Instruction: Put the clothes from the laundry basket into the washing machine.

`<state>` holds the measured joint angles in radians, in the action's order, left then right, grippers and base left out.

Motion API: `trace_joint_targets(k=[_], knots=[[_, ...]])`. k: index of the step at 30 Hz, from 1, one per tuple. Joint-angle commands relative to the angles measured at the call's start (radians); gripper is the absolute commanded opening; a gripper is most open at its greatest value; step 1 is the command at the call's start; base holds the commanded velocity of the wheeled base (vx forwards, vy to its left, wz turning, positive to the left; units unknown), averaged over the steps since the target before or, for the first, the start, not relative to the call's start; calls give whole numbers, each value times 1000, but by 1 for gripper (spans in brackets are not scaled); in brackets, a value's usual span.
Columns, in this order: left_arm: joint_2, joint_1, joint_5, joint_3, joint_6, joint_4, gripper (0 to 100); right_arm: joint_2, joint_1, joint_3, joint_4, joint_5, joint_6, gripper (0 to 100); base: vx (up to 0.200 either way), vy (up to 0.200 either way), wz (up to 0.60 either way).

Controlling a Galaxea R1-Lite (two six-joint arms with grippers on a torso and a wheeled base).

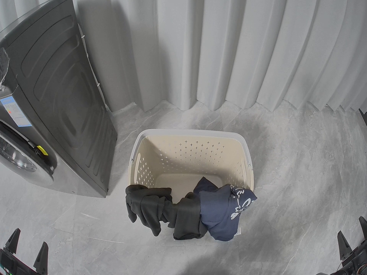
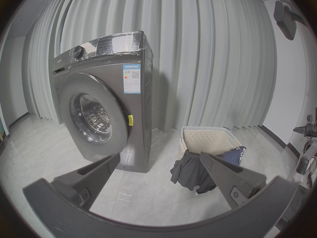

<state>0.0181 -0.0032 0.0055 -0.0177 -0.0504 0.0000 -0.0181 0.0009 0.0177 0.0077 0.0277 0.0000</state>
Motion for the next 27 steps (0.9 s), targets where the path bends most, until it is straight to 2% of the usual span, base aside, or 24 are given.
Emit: trace_joint_targets(k=[1,10,13,27], knots=[[-17,0,-1,18,0,0,100,9,1,-16,0,0,0,100,200,0,0],[-15,0,1,18,0,2,100,9,1,-18,0,0,0,100,0,0,0],[-17,0,1,18,0,0,100,9,1,-18,0,0,0,100,0,200,0],[-17,0,1,18,0,0,100,7,1,-18,0,0,0,100,0,0,0]])
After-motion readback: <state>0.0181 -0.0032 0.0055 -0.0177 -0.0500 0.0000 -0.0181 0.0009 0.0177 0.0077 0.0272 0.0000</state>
